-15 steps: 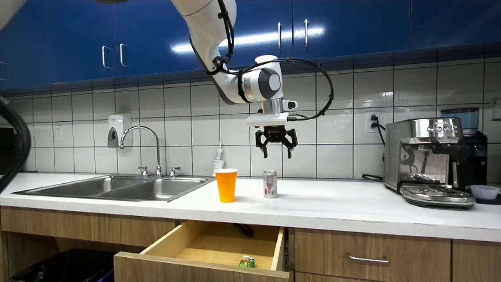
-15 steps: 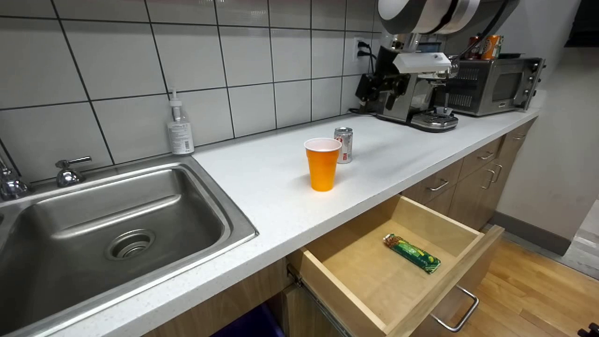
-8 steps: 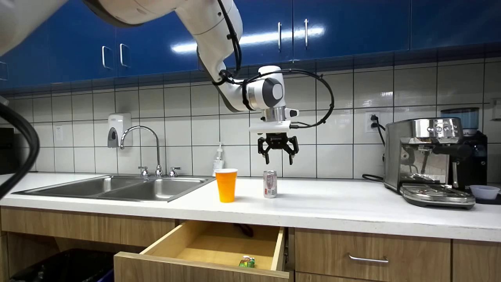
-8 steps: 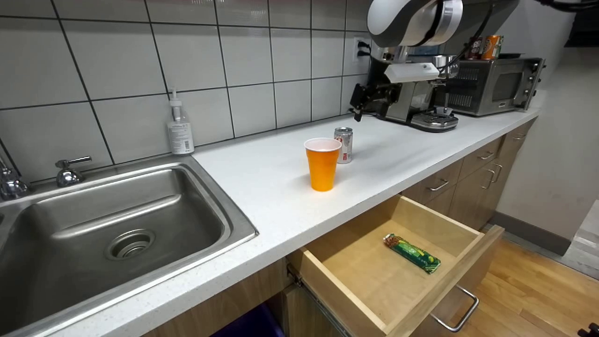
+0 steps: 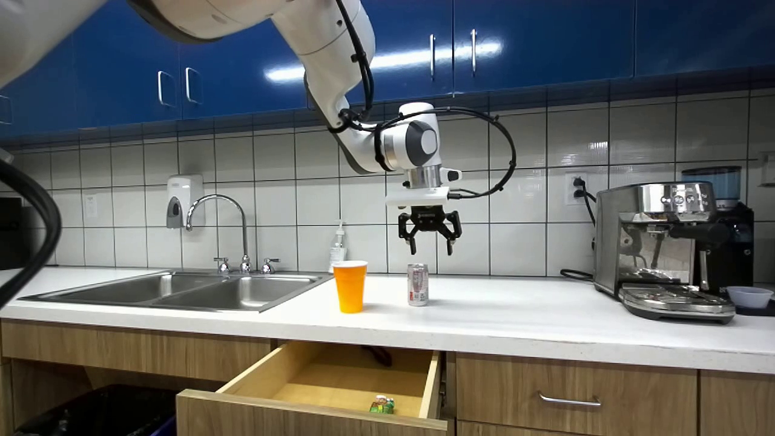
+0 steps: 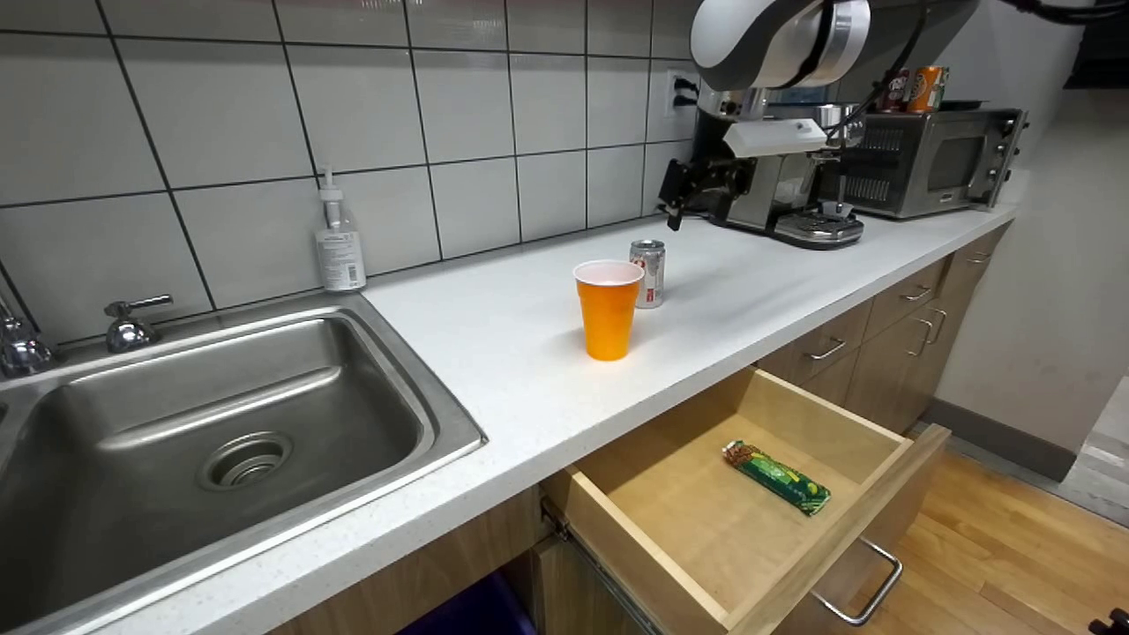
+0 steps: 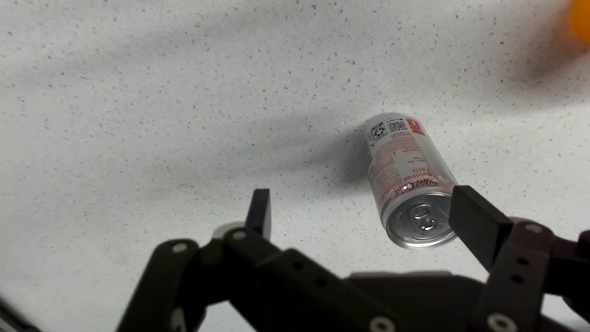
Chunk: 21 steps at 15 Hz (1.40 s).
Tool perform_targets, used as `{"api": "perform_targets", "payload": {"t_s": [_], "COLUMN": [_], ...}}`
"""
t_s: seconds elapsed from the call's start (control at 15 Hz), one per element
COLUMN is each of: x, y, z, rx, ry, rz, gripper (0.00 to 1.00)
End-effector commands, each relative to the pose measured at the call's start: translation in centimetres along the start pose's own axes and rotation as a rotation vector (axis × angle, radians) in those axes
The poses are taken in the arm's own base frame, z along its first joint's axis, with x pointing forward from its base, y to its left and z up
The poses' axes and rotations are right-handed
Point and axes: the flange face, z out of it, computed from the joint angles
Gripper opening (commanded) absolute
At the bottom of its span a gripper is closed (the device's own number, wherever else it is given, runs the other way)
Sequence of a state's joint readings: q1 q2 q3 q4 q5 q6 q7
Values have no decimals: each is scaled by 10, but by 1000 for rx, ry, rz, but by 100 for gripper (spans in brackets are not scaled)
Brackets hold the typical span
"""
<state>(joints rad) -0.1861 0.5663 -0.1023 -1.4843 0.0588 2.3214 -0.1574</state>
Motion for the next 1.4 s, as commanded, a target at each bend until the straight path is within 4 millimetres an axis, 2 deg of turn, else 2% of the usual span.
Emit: {"api": "perform_targets", "payload": {"t_s": [0.0,0.73,1.33], "x": [6,27,40], "y": [-8,-30,-39], "z": [-2,17,40], "rx": [-4,15,23], "ry": [13,10,-6], "rz": [-13,-56,-71], "gripper": [100,100,100]}}
